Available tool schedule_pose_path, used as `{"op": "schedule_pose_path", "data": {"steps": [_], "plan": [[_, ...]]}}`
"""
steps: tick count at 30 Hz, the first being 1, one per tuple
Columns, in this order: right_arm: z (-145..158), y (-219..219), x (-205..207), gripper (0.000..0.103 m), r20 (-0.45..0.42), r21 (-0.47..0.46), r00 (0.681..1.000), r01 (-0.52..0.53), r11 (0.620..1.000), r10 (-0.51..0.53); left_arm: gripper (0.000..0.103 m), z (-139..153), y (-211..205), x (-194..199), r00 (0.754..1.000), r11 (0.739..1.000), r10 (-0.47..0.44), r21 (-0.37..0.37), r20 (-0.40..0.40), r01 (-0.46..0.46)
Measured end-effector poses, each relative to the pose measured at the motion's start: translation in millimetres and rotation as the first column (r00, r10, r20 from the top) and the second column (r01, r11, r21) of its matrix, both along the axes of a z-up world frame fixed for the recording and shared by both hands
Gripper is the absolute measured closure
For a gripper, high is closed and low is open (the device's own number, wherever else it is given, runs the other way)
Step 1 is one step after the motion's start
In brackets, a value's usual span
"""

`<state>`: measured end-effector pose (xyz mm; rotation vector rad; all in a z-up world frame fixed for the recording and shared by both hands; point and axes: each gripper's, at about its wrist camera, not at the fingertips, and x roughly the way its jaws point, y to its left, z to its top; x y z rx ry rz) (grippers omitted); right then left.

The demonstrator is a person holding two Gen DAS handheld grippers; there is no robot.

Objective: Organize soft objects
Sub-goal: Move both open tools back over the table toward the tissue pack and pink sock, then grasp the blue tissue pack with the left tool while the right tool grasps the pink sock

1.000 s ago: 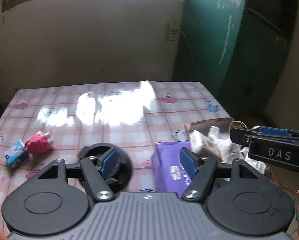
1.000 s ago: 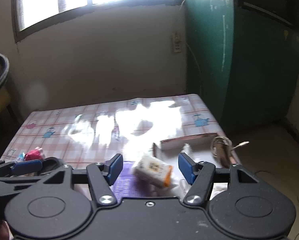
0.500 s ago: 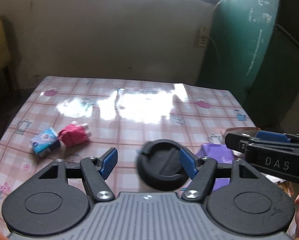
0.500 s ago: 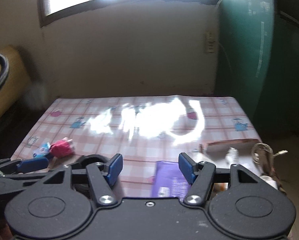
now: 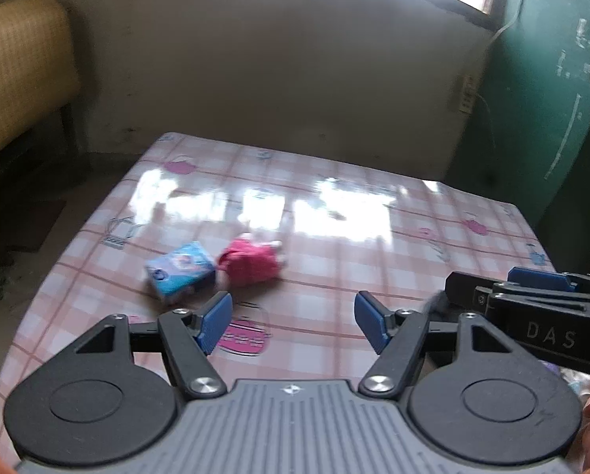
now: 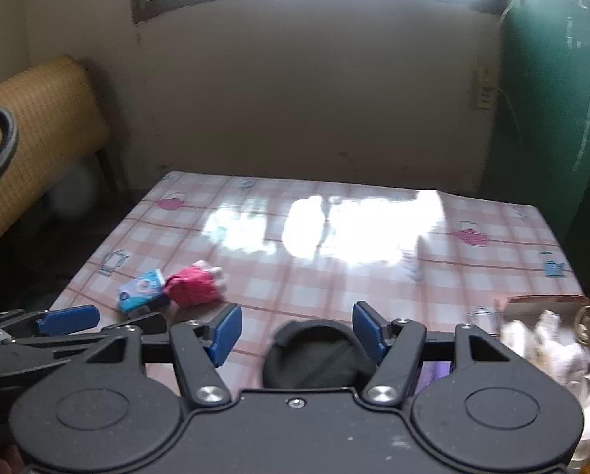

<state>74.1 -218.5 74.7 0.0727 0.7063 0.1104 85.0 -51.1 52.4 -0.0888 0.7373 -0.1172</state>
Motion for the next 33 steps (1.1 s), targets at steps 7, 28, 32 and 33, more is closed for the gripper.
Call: {"op": "schedule_pose_path", "data": {"steps": [7,28,32,33], "plan": [[-12,50,24,0.026,-0.013,0.034,0.999,-0.037,0.999,0.038,0.026,-22,56,18,1.000,0.999,0.021,0.039,0.015,-0.022],[-73,105,119,0.024,-0.115,0.133,0.992,0.075,0.988,-0.060,0.000,-117,85,112,0.962,0.929,-0.268,0.278,0.050,0.244],[-88,104,132,0.024,-0.161,0.145,0.984,0.099,0.984,-0.075,0.025,-127,88,120,0.964,0.935,-0.261,0.261,0.049,0.240],[-92,105,134,0.024,-0.168,0.146,0.983,0.102,0.984,-0.077,0.037,-127,93,120,0.966,0.949,-0.252,0.208,0.052,0.236]]}}
